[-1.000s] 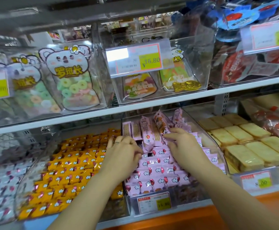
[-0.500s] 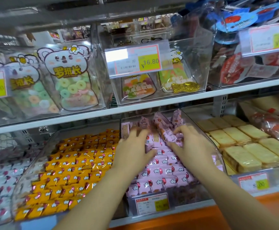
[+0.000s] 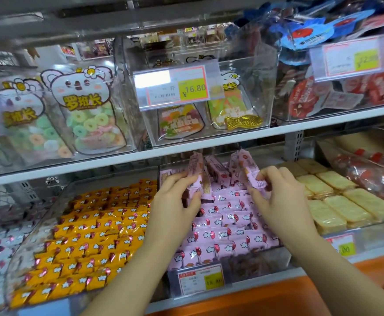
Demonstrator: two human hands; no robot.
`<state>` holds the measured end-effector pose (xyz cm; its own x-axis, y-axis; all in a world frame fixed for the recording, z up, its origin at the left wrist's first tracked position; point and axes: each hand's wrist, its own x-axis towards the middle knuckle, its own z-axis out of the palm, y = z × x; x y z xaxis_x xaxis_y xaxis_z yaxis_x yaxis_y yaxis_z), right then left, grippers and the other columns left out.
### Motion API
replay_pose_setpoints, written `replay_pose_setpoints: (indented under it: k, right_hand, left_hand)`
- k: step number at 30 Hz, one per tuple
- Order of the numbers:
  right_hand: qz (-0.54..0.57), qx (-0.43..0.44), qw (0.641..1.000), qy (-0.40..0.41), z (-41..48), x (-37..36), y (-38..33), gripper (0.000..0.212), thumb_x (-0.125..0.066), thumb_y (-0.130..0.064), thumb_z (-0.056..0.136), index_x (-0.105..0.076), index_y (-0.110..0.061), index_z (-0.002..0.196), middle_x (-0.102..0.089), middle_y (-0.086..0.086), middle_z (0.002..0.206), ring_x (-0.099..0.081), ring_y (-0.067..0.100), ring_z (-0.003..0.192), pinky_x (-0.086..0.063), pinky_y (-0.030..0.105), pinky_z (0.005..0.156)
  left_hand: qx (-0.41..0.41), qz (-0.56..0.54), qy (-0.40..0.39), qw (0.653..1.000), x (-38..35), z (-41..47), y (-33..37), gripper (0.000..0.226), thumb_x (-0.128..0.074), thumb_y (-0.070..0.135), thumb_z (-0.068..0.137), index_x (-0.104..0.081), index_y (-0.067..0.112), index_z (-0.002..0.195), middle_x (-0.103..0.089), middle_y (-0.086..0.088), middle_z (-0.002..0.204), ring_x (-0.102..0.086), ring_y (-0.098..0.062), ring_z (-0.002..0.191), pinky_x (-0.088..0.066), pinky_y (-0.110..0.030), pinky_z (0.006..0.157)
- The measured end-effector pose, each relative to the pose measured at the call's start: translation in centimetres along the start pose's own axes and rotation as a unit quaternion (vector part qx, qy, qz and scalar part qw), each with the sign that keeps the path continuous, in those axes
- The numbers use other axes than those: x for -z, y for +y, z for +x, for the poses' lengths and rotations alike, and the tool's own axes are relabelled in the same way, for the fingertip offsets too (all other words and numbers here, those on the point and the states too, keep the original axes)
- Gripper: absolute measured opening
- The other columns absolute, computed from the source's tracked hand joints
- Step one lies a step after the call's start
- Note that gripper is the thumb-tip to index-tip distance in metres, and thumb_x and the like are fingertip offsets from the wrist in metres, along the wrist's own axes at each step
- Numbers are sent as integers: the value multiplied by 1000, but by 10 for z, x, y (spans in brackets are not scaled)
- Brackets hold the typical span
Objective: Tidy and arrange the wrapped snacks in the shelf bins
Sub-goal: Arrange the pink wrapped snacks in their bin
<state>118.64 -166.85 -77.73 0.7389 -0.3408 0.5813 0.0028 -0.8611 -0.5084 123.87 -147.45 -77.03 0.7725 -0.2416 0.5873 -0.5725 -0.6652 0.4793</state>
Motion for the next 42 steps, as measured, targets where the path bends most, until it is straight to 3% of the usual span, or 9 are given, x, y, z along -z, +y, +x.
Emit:
replay_pose_setpoints:
  k: [3, 7, 10, 14, 21, 25, 30, 34, 42]
  right_hand:
    - [-66, -24, 997, -24, -5, 5, 6, 22, -71, -22, 79, -52, -24, 90, -40, -6, 83, -48, 23, 77, -21, 32, 76]
    - [-117, 3, 993, -31, -10, 6, 0, 23, -70, -37, 78, -62, -26, 96, -52, -6, 92, -54, 22, 92, -22, 35, 81]
    - [65, 1, 997, -47, -10, 7, -15, 34, -64, -32, 85, -58, -23, 118, -56, -8, 102, -55, 15, 95, -35, 26, 80]
    - [333, -134, 923, -136, -5, -2, -34, 63, -57, -32, 91, -26, -26, 146, -49, -13, 123, -53, -1, 96, -40, 6, 69]
    - [459, -165, 867, -102, 6, -21, -50, 41, -62, -23, 89, -47, -27, 126, -57, 3, 125, -64, 17, 100, -51, 41, 92]
    - [441, -101, 889, -79, 7, -20, -56, 26, -60, -17, 90, -50, -37, 103, -69, 9, 92, -67, 16, 80, -54, 24, 69]
    - [358, -26, 930, -81, 3, -23, -59, 34, -60, -15, 89, -45, -45, 98, -54, 0, 113, -57, -7, 91, -49, 10, 78]
    - [324, -8, 943, -79, 2, -24, -59, 39, -61, -13, 89, -43, -47, 98, -49, -3, 106, -49, -11, 88, -40, -1, 70]
    - [319, -55, 940, -107, 6, -25, -59, 26, -59, -19, 90, -48, -34, 108, -54, -2, 88, -53, -13, 65, -43, 9, 50]
  left_hand:
    - [-14, -21, -6, 1000, -1, -3, 5, 34, -65, 20, 88, -64, 21, 122, -56, 10, 124, -46, 3, 111, -26, 2, 93]
    - [14, -59, -18, 998, 3, -6, 4, 33, -62, 20, 90, -62, 24, 123, -58, 13, 123, -49, 2, 113, -40, -16, 98]
    - [53, -117, -40, 991, 14, -7, -3, 31, -60, 22, 91, -61, 35, 119, -60, 22, 117, -56, 3, 104, -47, -19, 90]
    - [93, -214, -105, 967, 31, -7, -9, 34, -60, 15, 91, -62, 47, 103, -65, 24, 103, -64, 1, 86, -53, -18, 72]
    - [95, -225, -159, 957, 38, -2, -22, 36, -61, 11, 90, -60, 46, 102, -64, 16, 114, -64, 0, 94, -54, -27, 86]
    - [42, -20, -138, 989, 37, 6, -31, 22, -63, 22, 89, -61, 38, 103, -56, 25, 100, -54, 4, 98, -41, -10, 85]
    - [-13, 295, -186, 937, 28, 13, -30, 25, -54, 50, 89, -64, 43, 111, -53, 13, 112, -41, -15, 113, -29, -35, 93]
    - [-26, 345, -214, 914, 18, 22, -23, 28, -56, 49, 89, -63, 41, 115, -55, 4, 118, -45, -22, 114, -31, -38, 94]
    - [-21, 374, -228, 899, 10, 28, -26, 21, -55, 30, 90, -68, 30, 107, -54, 0, 117, -47, -25, 112, -33, -40, 95]
